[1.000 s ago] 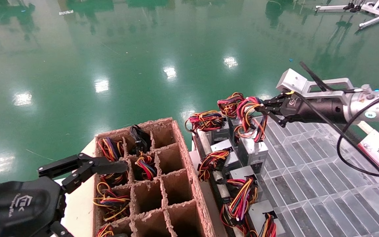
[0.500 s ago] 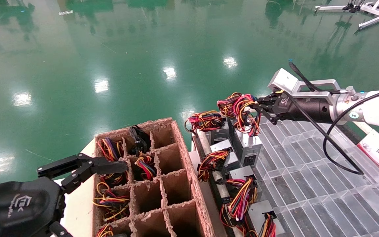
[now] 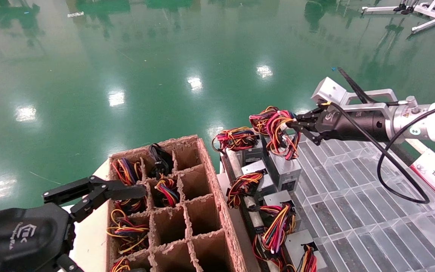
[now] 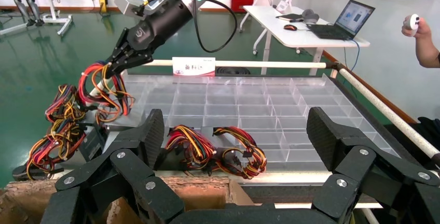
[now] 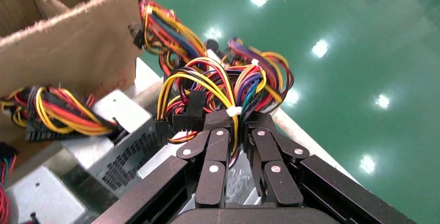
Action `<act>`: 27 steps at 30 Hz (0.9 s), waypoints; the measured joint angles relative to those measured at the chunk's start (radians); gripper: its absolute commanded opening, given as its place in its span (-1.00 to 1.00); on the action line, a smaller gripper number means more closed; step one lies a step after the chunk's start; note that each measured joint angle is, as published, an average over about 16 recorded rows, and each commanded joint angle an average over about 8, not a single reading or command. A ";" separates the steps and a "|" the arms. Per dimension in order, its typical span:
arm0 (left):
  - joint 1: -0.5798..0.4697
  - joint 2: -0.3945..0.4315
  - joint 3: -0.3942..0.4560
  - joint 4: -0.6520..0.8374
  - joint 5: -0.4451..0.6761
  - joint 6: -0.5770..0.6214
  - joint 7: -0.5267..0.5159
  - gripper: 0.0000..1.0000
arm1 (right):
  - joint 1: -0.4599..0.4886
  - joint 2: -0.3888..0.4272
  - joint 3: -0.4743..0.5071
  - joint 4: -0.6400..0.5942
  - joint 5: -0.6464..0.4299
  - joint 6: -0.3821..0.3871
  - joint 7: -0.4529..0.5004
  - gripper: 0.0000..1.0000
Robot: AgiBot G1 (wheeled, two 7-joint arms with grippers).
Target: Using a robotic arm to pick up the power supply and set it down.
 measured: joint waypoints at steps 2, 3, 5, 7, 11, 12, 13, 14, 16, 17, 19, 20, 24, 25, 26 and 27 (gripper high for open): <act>0.000 0.000 0.000 0.000 0.000 0.000 0.000 1.00 | -0.002 0.000 -0.001 -0.001 -0.002 0.001 0.005 -1.00; 0.000 0.000 0.000 0.000 0.000 0.000 0.000 1.00 | -0.004 0.000 -0.002 -0.002 -0.002 0.002 0.007 -1.00; 0.000 0.000 0.000 0.000 0.000 0.000 0.000 1.00 | -0.007 0.001 -0.002 -0.003 -0.003 0.005 0.011 -0.95; 0.000 0.000 0.000 0.000 0.000 0.000 0.000 1.00 | -0.010 0.000 -0.002 -0.004 -0.003 0.009 0.016 -0.54; 0.000 0.000 0.000 0.000 0.000 0.000 0.000 1.00 | -0.014 0.000 0.000 -0.007 0.000 0.014 0.026 0.45; 0.000 0.000 0.000 0.000 0.000 0.000 0.000 1.00 | -0.015 0.000 0.000 -0.008 0.000 0.014 0.028 0.70; 0.000 0.000 0.000 0.000 0.000 0.000 0.000 1.00 | -0.015 0.000 0.000 -0.008 0.001 0.015 0.029 0.90; 0.000 0.000 0.000 0.000 0.000 0.000 0.000 1.00 | -0.016 0.000 0.000 -0.008 0.001 0.015 0.031 1.00; 0.000 0.000 0.000 0.000 0.000 0.000 0.000 1.00 | -0.016 -0.001 0.001 -0.009 0.002 0.016 0.033 1.00; 0.000 0.000 0.000 0.000 0.000 0.000 0.000 1.00 | -0.017 -0.001 0.001 -0.009 0.002 0.016 0.033 1.00; 0.000 0.000 0.000 0.000 0.000 0.000 0.000 1.00 | -0.017 -0.001 0.001 -0.010 0.003 0.015 0.034 1.00; 0.000 0.000 0.000 0.000 0.000 0.000 0.000 1.00 | -0.017 0.000 0.001 -0.010 0.003 0.015 0.035 1.00; 0.000 0.000 0.000 0.000 0.000 0.000 0.000 1.00 | -0.015 0.001 0.001 -0.011 0.001 0.011 0.036 1.00; 0.000 0.000 0.000 0.000 0.000 0.000 0.000 1.00 | -0.013 0.001 0.000 -0.011 0.001 0.010 0.037 1.00; 0.000 0.000 0.000 0.000 0.000 0.000 0.000 1.00 | -0.012 0.002 0.000 -0.012 0.000 0.007 0.038 1.00; 0.000 0.000 0.000 0.000 0.000 0.000 0.000 1.00 | -0.010 0.003 -0.001 -0.012 -0.001 0.005 0.039 1.00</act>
